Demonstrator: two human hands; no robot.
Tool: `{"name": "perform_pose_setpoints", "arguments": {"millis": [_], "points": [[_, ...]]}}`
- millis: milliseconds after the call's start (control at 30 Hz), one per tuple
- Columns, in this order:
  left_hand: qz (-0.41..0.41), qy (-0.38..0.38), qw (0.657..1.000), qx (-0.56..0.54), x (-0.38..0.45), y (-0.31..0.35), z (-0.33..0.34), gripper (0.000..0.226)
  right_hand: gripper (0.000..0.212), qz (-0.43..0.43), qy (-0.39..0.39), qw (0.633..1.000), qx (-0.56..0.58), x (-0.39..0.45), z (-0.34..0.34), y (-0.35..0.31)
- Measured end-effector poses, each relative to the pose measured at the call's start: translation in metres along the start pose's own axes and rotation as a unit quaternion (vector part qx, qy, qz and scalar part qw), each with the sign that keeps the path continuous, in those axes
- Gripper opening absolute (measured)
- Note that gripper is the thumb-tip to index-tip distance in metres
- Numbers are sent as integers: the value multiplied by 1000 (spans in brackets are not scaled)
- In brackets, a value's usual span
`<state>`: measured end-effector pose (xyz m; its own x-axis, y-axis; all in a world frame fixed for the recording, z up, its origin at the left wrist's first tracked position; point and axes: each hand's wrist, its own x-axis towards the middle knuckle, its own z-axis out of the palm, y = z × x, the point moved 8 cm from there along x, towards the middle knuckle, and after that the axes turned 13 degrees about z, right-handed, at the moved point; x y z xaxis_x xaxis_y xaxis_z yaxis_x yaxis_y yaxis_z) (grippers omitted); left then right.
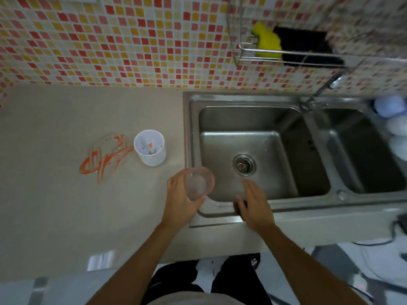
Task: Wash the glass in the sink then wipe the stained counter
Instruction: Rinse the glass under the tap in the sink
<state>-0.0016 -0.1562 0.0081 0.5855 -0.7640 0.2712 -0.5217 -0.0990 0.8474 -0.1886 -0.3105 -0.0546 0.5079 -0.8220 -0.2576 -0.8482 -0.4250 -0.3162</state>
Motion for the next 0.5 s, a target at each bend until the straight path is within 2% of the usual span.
{"name": "perform_pose_setpoints", "arguments": {"millis": [67, 200, 300, 367, 433, 500], "points": [[-1, -34, 999, 11, 8, 4, 24, 70, 66, 23, 4, 1000, -18, 4, -10, 27], [42, -83, 988, 123, 21, 9, 70, 74, 61, 48, 0, 997, -66, 21, -31, 84], [28, -116, 980, 160, 21, 4, 99, 76, 55, 3, -32, 994, -104, 29, -32, 101], [24, -132, 973, 187, 19, 1, 113, 77, 56, -37, -17, 992, -115, 28, -30, 98], [24, -150, 963, 224, 18, 1, 123, 79, 61, -41, -3, 995, -95, 28, -30, 99], [17, -159, 953, 257, 20, 2, 129, 77, 52, -47, 19, 996, -73, 29, -31, 101]]}}
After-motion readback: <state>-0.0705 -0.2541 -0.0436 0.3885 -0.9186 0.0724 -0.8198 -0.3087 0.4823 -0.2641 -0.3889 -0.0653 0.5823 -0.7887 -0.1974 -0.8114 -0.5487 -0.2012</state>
